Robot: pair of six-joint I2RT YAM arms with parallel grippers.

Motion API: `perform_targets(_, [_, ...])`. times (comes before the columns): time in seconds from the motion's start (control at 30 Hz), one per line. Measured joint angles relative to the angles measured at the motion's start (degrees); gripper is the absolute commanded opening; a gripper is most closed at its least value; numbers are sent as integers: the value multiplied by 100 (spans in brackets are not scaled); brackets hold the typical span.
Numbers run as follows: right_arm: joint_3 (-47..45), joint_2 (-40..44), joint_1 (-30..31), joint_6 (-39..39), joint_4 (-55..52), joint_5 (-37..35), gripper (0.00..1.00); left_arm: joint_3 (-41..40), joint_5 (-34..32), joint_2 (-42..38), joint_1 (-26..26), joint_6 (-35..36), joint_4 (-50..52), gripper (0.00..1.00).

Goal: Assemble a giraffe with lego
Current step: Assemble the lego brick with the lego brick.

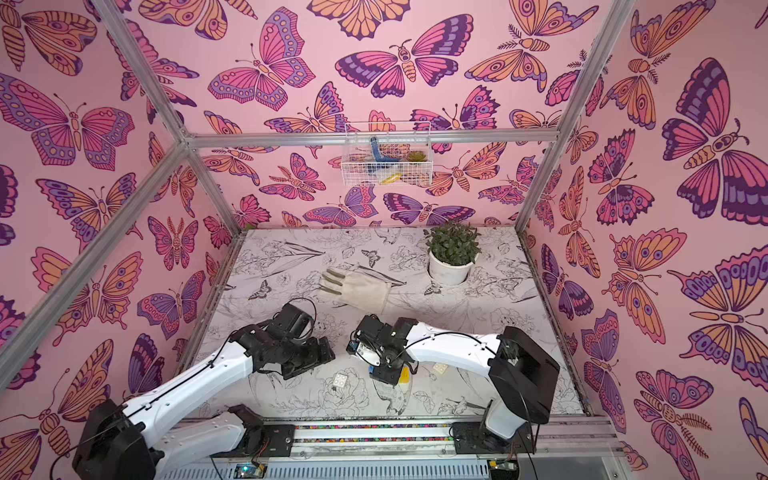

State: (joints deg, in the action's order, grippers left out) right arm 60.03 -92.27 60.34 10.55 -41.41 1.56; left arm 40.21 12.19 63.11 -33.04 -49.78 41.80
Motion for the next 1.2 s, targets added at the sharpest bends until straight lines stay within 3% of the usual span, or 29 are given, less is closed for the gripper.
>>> perform_targets(1.2, [-79,55,9,308,-170,-247,2,-13,-24,72,-155,-68,-2,95])
